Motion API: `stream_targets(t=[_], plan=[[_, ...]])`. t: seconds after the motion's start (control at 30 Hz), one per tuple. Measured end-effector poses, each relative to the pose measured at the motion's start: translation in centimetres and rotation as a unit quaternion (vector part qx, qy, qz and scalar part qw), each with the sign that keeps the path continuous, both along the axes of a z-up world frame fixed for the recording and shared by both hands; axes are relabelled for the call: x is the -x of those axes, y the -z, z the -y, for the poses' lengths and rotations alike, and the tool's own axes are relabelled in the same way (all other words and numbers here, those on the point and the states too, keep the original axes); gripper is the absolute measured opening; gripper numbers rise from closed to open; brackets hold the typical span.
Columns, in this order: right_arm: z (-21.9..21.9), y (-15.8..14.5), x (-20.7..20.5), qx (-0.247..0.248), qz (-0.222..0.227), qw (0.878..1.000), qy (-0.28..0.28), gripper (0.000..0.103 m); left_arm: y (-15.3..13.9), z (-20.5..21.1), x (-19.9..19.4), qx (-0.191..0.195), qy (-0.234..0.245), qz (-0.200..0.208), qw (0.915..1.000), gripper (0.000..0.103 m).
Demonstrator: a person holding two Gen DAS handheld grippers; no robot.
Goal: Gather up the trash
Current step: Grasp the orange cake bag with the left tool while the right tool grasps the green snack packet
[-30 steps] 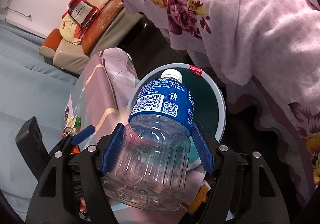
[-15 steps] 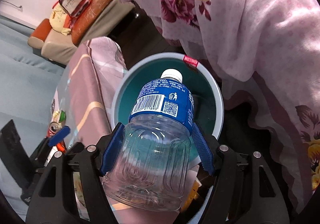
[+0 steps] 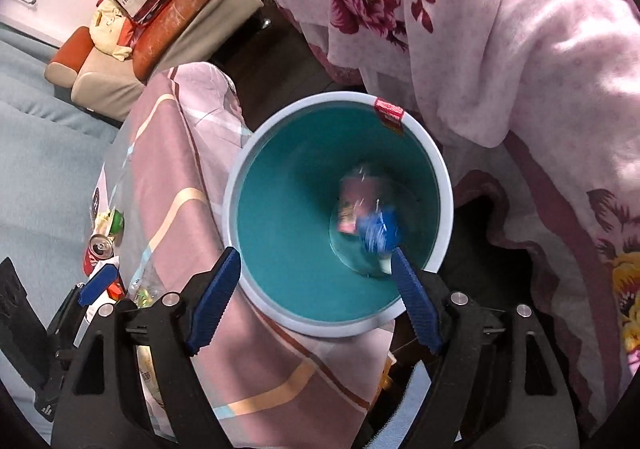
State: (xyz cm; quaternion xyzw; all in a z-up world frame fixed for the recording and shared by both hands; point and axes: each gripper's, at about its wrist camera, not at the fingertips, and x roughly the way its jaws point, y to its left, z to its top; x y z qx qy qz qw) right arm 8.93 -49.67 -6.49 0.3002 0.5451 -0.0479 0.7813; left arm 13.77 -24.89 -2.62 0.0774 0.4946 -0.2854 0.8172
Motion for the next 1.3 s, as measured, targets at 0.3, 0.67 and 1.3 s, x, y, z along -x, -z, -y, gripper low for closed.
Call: stream_targets(t=[0.3, 0.67, 1.3], plan=[[-4.9, -3.4, 1.9, 0.037, 0.02, 0.998, -0.045, 0.079, -1.0, -5.7, 2.7, -0.004, -0.017, 0.01, 0.9998, 0.09], [-11.8, -5.5, 4.4, 0.056, 0.025, 0.991, -0.119, 0.081, 0.2, -11.5, 7.3, -0.02, -0.012, 0.006, 0.9997, 0.09], [-17.2, -3.1, 5.3, 0.053, -0.008, 0.984, -0.169, 0.082, 5.6, -15.3, 11.4, -0.044, -0.004, -0.039, 0.9982, 0.09]])
